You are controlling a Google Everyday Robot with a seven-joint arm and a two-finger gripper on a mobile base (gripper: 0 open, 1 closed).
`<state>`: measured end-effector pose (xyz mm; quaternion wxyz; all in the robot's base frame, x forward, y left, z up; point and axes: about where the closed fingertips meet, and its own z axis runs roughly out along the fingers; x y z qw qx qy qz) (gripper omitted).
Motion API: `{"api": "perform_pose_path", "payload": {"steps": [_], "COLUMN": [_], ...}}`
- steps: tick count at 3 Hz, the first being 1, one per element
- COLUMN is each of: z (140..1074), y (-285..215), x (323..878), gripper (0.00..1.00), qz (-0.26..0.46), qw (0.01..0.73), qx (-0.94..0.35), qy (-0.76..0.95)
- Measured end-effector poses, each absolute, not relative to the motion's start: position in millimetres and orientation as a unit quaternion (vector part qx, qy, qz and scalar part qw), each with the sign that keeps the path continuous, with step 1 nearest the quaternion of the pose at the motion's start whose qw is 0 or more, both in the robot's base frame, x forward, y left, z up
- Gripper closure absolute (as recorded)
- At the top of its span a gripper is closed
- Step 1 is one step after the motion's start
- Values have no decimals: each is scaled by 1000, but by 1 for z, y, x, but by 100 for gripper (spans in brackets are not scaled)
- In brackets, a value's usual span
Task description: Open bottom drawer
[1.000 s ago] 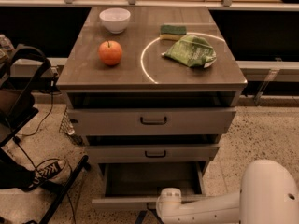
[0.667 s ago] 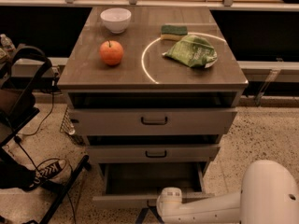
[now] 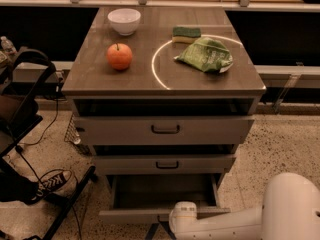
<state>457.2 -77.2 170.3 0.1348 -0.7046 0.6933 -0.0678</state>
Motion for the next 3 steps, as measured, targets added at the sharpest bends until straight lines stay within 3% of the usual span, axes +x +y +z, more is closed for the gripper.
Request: {"api": "perform_pose_path", "payload": {"steps": [3], "z": [215], "y": [-101], "x": [461], "gripper": [100], "qz": [-76], "qw": [146], "qx": [-697], "qy": [698]}}
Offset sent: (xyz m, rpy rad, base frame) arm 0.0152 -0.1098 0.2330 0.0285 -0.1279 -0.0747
